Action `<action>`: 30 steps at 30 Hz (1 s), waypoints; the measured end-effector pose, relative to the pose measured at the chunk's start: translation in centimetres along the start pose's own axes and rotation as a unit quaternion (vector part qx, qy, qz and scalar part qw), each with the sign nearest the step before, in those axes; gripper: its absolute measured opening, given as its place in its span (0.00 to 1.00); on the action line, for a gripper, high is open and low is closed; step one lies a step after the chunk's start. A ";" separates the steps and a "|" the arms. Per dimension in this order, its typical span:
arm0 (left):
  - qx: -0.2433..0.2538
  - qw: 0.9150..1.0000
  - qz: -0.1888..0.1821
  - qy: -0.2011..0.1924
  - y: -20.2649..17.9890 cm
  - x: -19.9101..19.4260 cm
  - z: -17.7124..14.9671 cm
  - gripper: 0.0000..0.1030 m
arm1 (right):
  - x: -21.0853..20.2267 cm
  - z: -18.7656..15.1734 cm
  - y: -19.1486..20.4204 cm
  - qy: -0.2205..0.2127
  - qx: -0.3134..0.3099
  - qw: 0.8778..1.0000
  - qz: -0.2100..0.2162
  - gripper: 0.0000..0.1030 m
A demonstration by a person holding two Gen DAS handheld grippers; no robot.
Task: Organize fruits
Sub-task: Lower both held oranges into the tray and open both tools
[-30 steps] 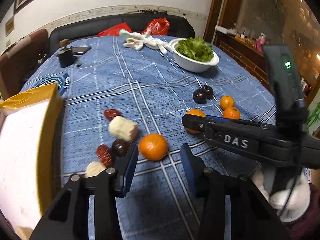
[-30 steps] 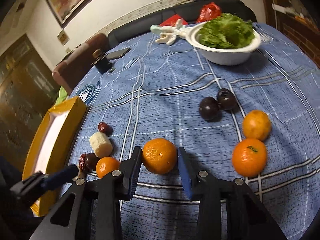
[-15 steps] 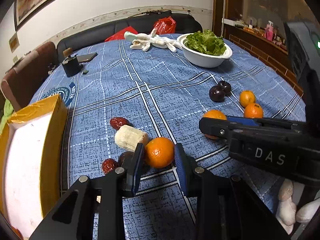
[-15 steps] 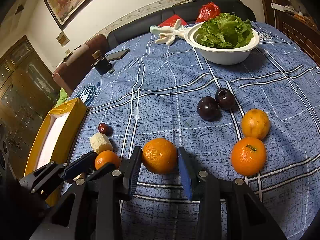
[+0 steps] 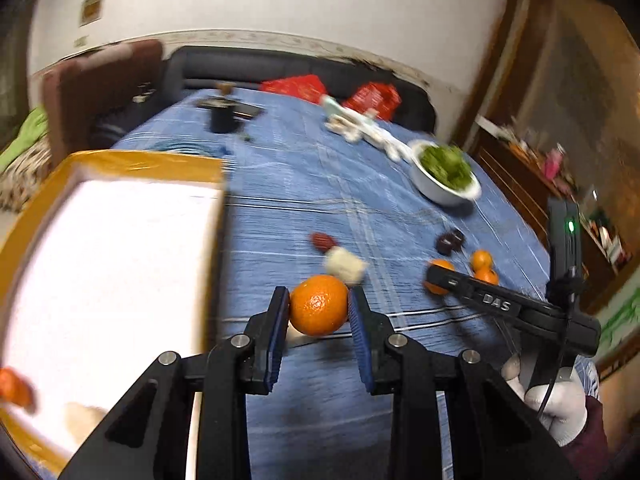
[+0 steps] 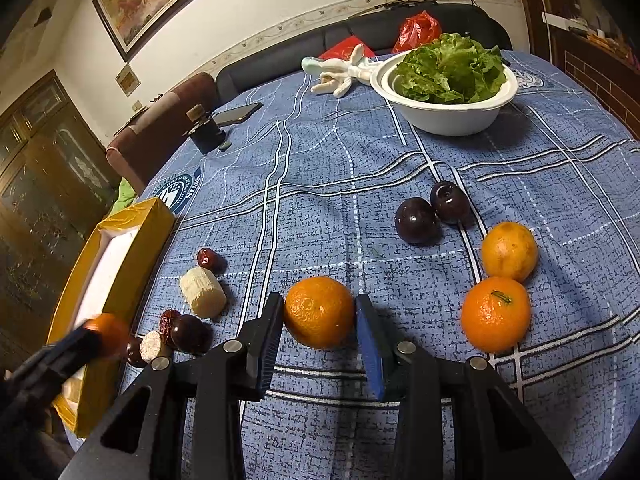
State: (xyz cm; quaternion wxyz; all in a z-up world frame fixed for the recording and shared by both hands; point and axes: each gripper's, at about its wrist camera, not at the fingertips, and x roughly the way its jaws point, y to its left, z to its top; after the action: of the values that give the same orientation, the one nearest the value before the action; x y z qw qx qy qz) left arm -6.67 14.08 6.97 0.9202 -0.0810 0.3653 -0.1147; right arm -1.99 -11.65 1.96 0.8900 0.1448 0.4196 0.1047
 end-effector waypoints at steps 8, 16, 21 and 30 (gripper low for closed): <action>-0.089 0.992 0.085 -0.040 10.4 -6.0 -1.0 0.29 | -1.9 -0.4 3.6 -0.027 -0.038 0.999 -0.003 0.39; -0.152 0.977 0.139 -0.050 17.9 -8.0 -2.0 0.29 | -1.1 -2.0 15.5 0.028 -0.119 0.987 0.107 0.39; -0.159 0.977 0.137 -0.035 19.3 -7.6 -2.3 0.29 | 1.6 -3.9 21.3 0.078 -0.149 0.975 0.145 0.39; -0.181 0.976 0.118 -0.024 20.1 -7.3 -3.1 0.31 | 4.3 -6.2 26.4 0.100 -0.207 0.965 0.127 0.40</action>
State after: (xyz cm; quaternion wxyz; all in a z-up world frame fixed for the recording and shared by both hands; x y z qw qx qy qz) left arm -10.87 35.10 4.85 0.9059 -0.2056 0.3646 0.0645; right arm -5.80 15.48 4.22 0.8334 -0.0020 0.4538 0.3153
